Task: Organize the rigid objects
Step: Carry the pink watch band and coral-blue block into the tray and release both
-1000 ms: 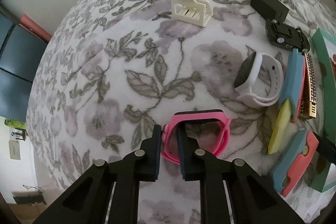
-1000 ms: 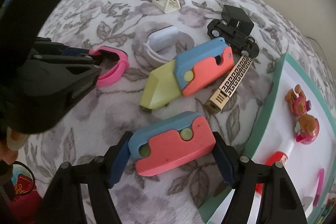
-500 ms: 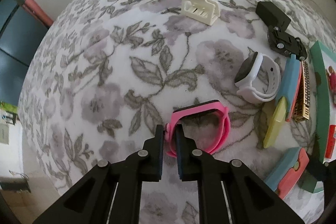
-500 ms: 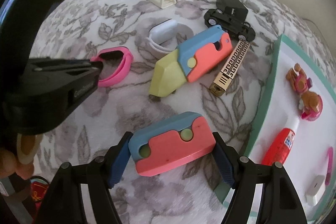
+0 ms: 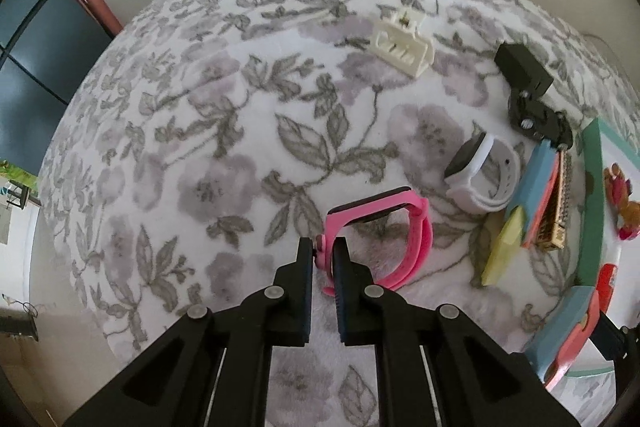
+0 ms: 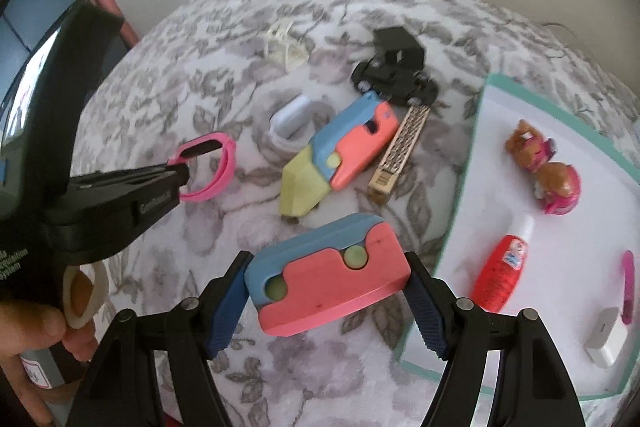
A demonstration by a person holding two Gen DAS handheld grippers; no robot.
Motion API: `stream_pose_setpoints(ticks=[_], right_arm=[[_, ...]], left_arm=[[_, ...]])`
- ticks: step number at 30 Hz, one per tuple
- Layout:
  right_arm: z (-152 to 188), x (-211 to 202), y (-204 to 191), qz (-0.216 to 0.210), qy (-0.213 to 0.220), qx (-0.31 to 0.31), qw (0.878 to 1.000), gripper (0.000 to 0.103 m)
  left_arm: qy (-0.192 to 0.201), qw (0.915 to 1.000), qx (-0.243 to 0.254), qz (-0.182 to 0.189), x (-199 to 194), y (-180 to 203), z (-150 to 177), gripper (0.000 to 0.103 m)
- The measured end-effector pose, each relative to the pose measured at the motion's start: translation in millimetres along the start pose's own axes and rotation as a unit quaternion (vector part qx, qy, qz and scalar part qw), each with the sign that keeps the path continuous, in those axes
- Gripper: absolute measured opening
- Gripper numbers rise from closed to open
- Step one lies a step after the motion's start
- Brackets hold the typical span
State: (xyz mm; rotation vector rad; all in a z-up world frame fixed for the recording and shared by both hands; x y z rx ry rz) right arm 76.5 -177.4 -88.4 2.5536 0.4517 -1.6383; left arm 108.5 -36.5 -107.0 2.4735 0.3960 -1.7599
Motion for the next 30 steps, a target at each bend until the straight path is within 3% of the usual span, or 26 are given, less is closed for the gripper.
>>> stream_pose_setpoints(ticks=[7, 15, 18, 25, 30], right_arm=[[-8.8, -26.6, 31.4, 0.019, 0.048, 0.054, 0.997, 0.076], [3.2, -48.5, 98.1, 0.109, 0.067, 0.151, 0.98, 0.076], [13.1, -56.1, 125.9, 0.126, 0.072, 0.193, 0.97, 0.076], [52.1, -72.2, 194.1, 0.189, 0.058, 0.298, 0.934, 0.076], [82.3, -86.7, 233.9, 0.228, 0.055, 0.353, 0.906, 0.076]], left_arm=[[0.031, 0.9993, 0.01, 0.02, -32.6, 21.8, -19.9, 0.01], [0.06, 0.9951, 0.07, 0.034, -70.4, 80.1, -32.1, 0.01], [0.068, 0.9928, 0.088, 0.045, -82.3, 106.2, -29.8, 0.01], [0.061, 0.9879, 0.125, 0.069, -87.3, 163.4, -8.1, 0.01], [0.062, 0.9828, 0.162, 0.062, -85.1, 197.3, 7.8, 0.01]])
Point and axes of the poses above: each gripper's, at about its wrist camera, not at the fingertips, and x roughly the way its jaws point, y to its right, z to its underside, the point moved 8 cm from there along x, roughly the way its jaws point, and after that the axes turned 10 degrees about -x, right-handed, at the moved point
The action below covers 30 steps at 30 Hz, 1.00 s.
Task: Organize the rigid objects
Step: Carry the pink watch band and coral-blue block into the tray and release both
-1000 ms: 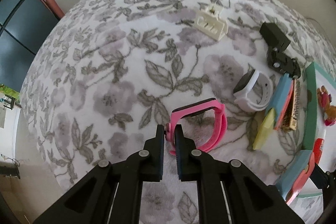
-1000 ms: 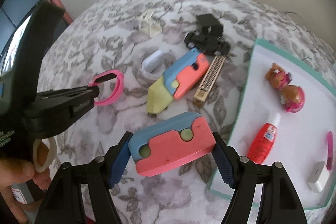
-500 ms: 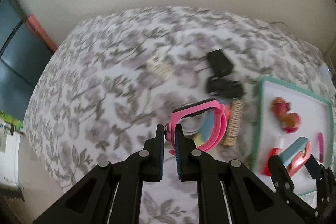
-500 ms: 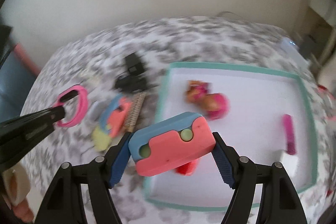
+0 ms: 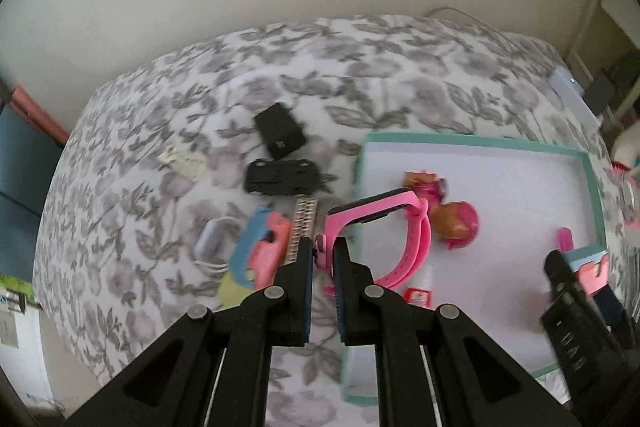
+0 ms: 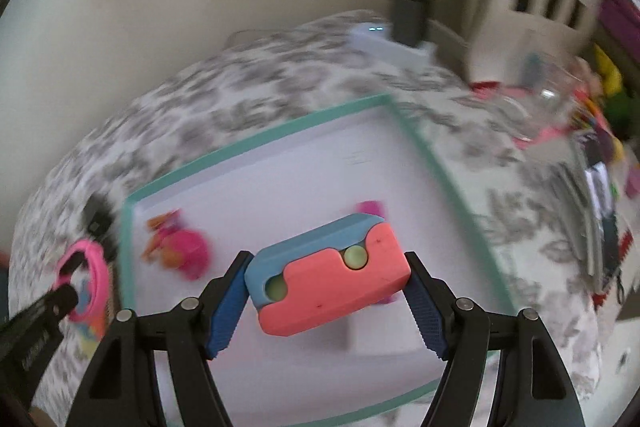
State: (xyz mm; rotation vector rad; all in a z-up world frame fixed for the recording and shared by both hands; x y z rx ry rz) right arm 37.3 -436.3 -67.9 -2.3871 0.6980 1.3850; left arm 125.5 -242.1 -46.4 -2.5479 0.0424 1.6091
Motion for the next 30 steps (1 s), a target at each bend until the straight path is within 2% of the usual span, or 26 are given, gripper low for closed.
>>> stream_pose_setpoints(ticks=[6, 10, 17, 24, 27, 30], right_arm=[[-6.9, 2.7, 41.2, 0.046, 0.011, 0.025, 0.999, 0.076], [-11.0, 1.9, 49.5, 0.059, 0.017, 0.023, 0.998, 0.076], [-7.5, 10.7, 47.9, 0.06, 0.006, 0.022, 0.998, 0.076], [-2.7, 14.7, 51.9, 0.059, -0.005, 0.035, 0.998, 0.076], [-5.5, 14.1, 42.9, 0.05, 0.002, 0.02, 0.999, 0.076], [-6.7, 15.2, 27.6, 0.02, 0.004, 0.005, 1.0, 0.076]], left_arm=[[0.011, 0.999, 0.041, 0.014, -2.0, 37.6, 1.1, 0.01], [0.009, 0.9979, 0.06, 0.023, 4.4, 53.8, 8.4, 0.01], [-0.017, 0.9974, 0.064, 0.028, 19.5, 54.1, 19.9, 0.01], [-0.024, 0.9961, 0.081, 0.024, 23.4, 58.5, 29.7, 0.01], [-0.029, 0.9957, 0.086, 0.023, 26.7, 59.3, 32.6, 0.011], [-0.035, 0.9954, 0.086, 0.023, 30.3, 58.7, 35.0, 0.011]])
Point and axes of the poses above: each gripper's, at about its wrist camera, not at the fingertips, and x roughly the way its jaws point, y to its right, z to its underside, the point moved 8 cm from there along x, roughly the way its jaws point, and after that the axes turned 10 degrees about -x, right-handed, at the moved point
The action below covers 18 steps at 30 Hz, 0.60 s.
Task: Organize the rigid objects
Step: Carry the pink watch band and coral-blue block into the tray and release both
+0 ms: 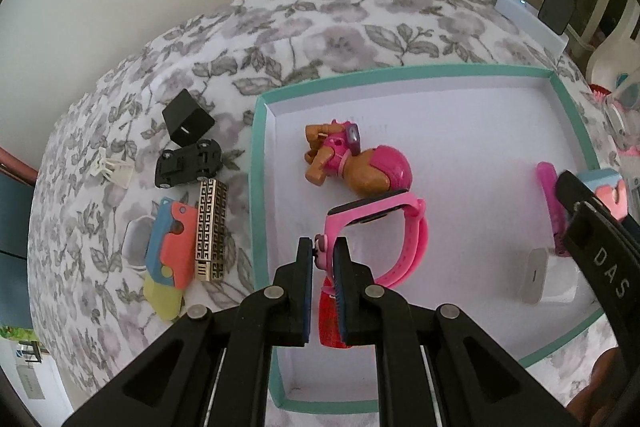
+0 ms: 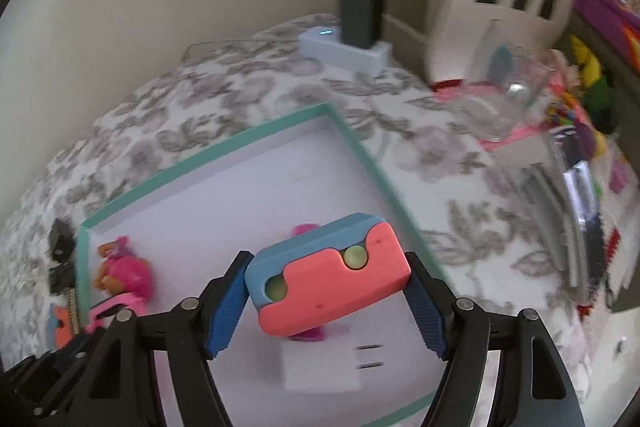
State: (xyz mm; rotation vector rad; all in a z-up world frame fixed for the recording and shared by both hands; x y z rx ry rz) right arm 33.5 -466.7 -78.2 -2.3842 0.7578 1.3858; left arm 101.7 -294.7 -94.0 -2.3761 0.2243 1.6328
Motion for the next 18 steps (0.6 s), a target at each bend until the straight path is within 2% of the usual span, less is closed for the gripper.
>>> stream_pose_setpoints(ticks=[8, 18], right_arm=[[3.1, 3.6, -30.3, -0.026, 0.004, -0.049, 0.998, 0.076], [8.1, 9.6, -37.9, -0.024, -0.01, -0.073, 0.997, 0.076]], left_arm=[[-0.011, 0.9998, -0.01, 0.009, 6.4, -3.5, 0.9, 0.011], [-0.02, 0.9994, -0.021, 0.021, 9.0, -4.0, 0.9, 0.013]])
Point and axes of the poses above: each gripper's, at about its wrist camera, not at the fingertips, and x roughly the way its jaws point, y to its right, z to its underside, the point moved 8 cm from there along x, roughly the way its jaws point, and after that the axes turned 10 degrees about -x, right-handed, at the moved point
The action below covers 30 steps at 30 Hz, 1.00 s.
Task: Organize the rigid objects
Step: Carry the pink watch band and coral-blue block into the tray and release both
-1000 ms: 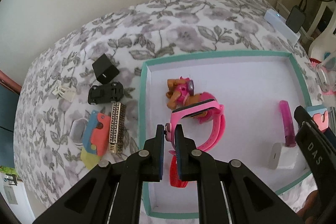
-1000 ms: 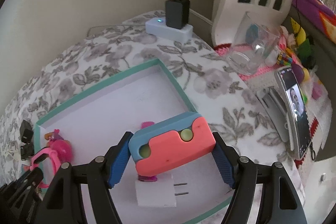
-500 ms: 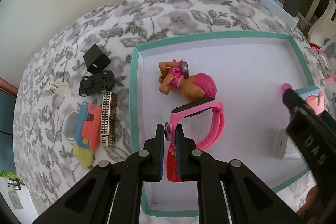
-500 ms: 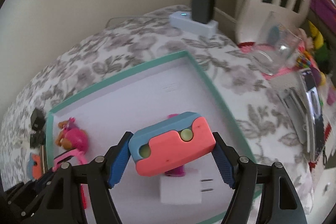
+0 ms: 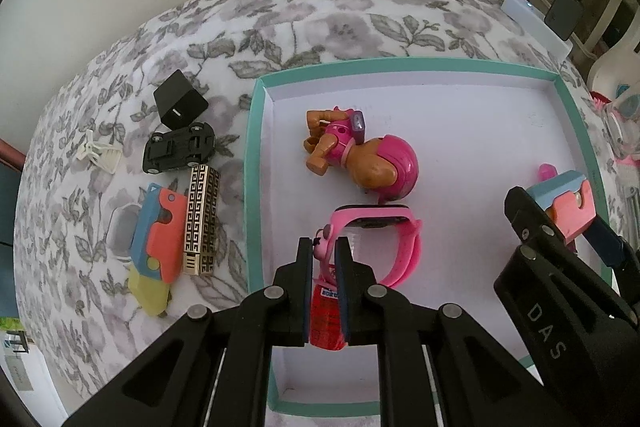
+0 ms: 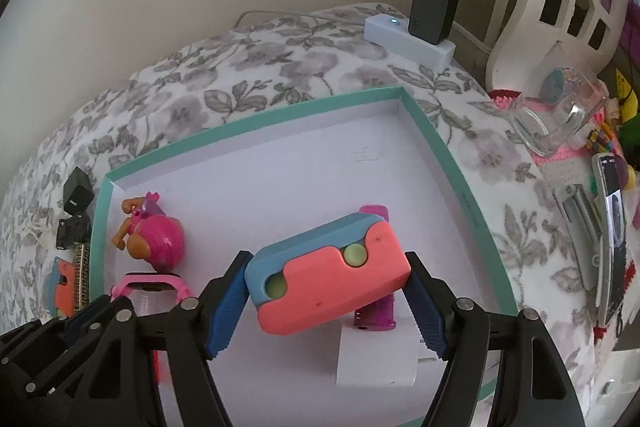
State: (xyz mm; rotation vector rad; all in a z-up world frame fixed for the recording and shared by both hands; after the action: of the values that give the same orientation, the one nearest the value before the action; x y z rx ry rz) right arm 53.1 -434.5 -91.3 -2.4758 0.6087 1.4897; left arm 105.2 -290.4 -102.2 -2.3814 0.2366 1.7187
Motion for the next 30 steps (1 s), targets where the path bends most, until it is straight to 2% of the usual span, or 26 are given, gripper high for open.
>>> stream_pose_setpoints(ticks=[9, 15, 19, 23, 30], right_arm=[[-0.3, 1.0, -2.0, 0.002, -0.001, -0.01, 1.0, 0.077], [0.0, 1.1, -2.8, 0.001, -0.001, -0.009, 1.0, 0.077], [0.4, 1.9, -2.5, 0.001, -0.002, -0.009, 1.0, 0.077], [0.6, 2.0, -2.4, 0.001, -0.002, -0.009, 1.0, 0.078], [0.5, 1.6, -2.4, -0.003, -0.003, -0.006, 1.0, 0.078]], left_arm=[[0.0, 1.0, 0.0, 0.002, 1.0, -0.5, 0.0, 0.013], [-0.001, 1.0, 0.001, 0.003, 2.2, -0.9, -0.5, 0.019], [-0.001, 1.0, 0.001, 0.004, 2.2, -0.7, -0.4, 0.031], [0.0, 1.0, 0.0, 0.004, 1.6, -0.3, -1.0, 0.037], [0.002, 1.0, -0.004, 0.003, 0.5, -2.0, -3.2, 0.04]])
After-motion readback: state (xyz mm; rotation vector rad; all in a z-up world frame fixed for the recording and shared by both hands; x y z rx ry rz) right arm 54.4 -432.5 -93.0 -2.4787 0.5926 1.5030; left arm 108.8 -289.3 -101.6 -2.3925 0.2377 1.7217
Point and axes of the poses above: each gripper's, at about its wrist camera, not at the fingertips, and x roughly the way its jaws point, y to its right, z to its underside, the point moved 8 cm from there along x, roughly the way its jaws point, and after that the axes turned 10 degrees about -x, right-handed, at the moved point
